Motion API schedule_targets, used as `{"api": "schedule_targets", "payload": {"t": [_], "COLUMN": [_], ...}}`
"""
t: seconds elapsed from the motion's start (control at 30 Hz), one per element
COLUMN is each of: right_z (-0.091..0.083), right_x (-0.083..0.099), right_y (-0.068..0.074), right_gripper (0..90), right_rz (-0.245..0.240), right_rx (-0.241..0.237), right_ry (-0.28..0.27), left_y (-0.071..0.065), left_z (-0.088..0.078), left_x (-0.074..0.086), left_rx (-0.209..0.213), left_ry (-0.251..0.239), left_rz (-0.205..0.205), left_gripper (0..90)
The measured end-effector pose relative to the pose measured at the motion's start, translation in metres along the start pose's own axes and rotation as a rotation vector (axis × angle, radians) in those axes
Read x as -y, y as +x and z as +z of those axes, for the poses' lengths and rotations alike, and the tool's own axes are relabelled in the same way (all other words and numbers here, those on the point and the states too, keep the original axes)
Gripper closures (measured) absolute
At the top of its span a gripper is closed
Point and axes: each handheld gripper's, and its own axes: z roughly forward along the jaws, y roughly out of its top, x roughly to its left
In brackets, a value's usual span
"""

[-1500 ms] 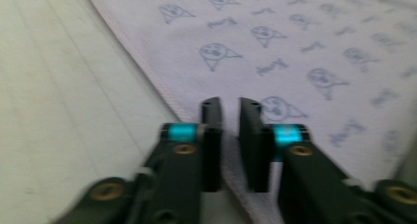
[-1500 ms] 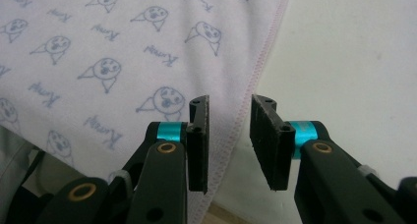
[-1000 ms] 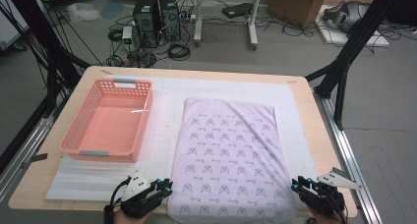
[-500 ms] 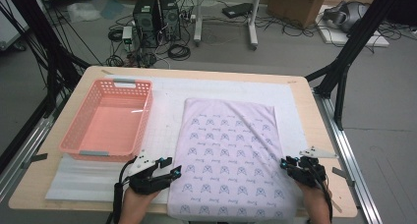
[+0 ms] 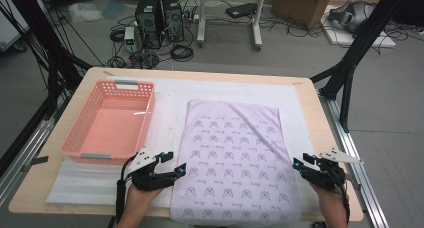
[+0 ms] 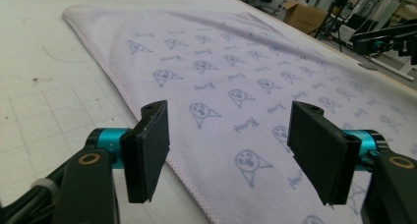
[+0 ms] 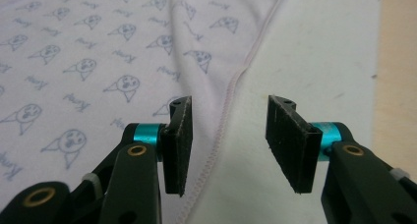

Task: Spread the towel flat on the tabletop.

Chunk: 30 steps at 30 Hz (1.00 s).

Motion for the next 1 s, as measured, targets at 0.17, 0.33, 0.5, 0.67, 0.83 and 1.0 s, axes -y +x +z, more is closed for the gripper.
{"api": "schedule_targets", "payload": {"t": [0.17, 0.33, 0.5, 0.67, 0.83, 1.0], "right_z": [0.019, 0.073, 0.111, 0.134, 0.142, 0.129], "right_x": [-0.01, -0.039, -0.06, -0.069, -0.076, -0.076], "right_y": [-0.015, -0.02, -0.027, -0.036, -0.039, -0.038], "right_gripper": [52.6, 53.0, 57.3, 81.2, 88.3, 64.4], "right_rz": [0.029, -0.037, -0.022, 0.02, -0.002, 0.038], "right_rx": [0.039, 0.044, 0.068, 0.076, 0.183, 0.187], "right_ry": [0.015, 0.095, 0.13, 0.136, 0.15, 0.097], "left_y": [-0.002, -0.001, 0.003, 0.005, 0.004, 0.005], "left_z": [0.0, -0.001, 0.0, 0.002, 0.002, 0.002], "left_x": [0.0, 0.0, 0.001, 0.001, 0.002, 0.002], "left_rx": [-0.008, -0.005, 0.003, 0.007, 0.006, 0.005], "left_ry": [0.005, 0.001, 0.01, 0.013, 0.023, 0.021], "left_rz": [0.007, 0.01, 0.005, 0.002, 0.004, 0.008], "left_gripper": [24.9, 25.3, 25.6, 26.1, 26.3, 26.2]}}
